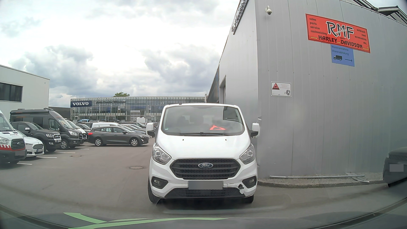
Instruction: Follow the waypoints while adhering to traffic rules and regulations
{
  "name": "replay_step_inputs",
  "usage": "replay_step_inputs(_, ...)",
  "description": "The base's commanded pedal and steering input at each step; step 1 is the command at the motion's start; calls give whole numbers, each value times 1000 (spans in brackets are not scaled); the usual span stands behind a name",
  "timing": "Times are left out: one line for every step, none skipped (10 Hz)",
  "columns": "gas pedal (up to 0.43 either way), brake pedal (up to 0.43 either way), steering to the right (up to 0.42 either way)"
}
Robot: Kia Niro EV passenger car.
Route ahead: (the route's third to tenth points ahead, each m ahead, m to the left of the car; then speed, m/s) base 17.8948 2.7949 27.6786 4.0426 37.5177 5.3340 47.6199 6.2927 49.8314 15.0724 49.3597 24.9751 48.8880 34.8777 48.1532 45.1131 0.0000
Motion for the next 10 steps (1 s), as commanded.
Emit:
replay_step_inputs(0,457,-462)
replay_step_inputs(0,457,-462)
replay_step_inputs(0,457,-462)
replay_step_inputs(0,457,-462)
replay_step_inputs(0,457,-462)
replay_step_inputs(0,457,-462)
replay_step_inputs(0,457,-462)
replay_step_inputs(0,457,-462)
replay_step_inputs(0,457,-462)
replay_step_inputs(0,457,-462)
